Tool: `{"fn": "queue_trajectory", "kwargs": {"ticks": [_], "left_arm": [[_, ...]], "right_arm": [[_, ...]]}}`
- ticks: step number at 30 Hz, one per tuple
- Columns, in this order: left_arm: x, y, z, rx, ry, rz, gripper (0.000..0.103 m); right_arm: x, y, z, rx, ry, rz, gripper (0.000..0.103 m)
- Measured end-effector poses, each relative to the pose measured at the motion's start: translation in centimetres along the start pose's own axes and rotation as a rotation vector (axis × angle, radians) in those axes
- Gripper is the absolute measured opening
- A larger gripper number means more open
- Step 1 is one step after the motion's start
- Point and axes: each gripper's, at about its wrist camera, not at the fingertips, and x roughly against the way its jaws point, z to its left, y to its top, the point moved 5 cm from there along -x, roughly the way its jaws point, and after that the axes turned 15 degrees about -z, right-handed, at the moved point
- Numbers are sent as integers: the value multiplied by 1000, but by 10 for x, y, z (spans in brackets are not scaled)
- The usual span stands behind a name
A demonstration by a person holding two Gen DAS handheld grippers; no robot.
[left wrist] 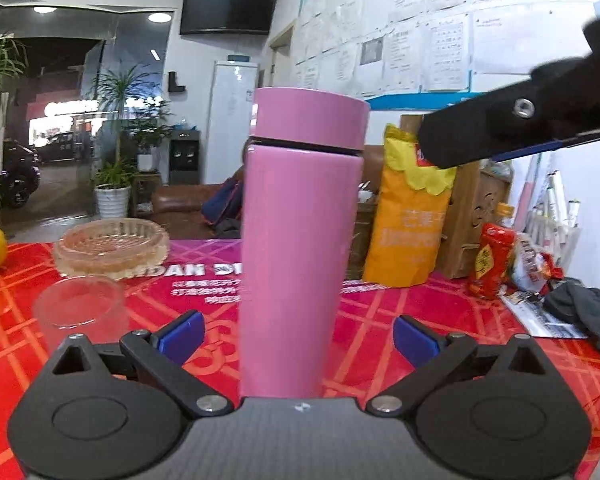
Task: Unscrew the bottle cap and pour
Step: 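Move the left tool toward the pink bottle body while the right tool approaches its cap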
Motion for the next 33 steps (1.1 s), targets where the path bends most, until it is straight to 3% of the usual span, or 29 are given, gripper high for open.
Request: {"fn": "queue_trajectory", "kwargs": {"ticks": [18, 25, 33], "left_arm": [[-38, -8, 3, -5, -113, -75, 102], [-44, -10, 0, -58, -111, -121, 102], [-47, -4, -7, -35, -85, -129, 102]], "right_arm": [[-9, 8, -4, 23, -7, -15, 103], [-20, 12, -8, 31, 46, -18, 103], [-38, 9, -5, 17, 121, 6, 103]]}}
